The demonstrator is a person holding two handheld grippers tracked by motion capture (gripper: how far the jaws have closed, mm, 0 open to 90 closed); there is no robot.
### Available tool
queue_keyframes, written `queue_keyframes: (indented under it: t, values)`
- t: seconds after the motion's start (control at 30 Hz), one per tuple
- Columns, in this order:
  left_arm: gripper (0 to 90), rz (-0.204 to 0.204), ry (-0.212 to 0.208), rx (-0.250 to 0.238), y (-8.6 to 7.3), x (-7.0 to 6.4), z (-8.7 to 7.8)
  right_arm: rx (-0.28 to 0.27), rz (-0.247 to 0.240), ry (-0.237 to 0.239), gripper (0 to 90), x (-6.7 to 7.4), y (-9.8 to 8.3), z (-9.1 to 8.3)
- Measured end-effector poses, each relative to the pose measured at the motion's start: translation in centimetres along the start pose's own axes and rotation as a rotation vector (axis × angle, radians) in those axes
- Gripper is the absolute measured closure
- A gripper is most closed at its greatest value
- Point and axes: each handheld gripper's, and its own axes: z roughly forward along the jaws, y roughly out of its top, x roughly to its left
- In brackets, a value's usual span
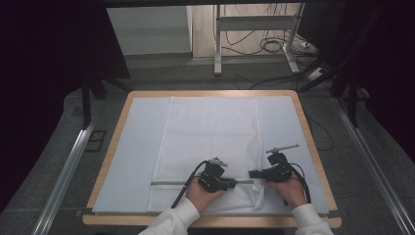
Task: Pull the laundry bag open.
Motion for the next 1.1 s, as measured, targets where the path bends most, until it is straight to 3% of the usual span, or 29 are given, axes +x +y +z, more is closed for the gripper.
queue_keyframes:
  t: [1.1]
  values:
    - [87.0, -0.015, 0.008, 0.001, -1.3, 1.3, -1.7, 0.005, 0.007, 0.000, 88.5, -0.1, 0.0, 0.1]
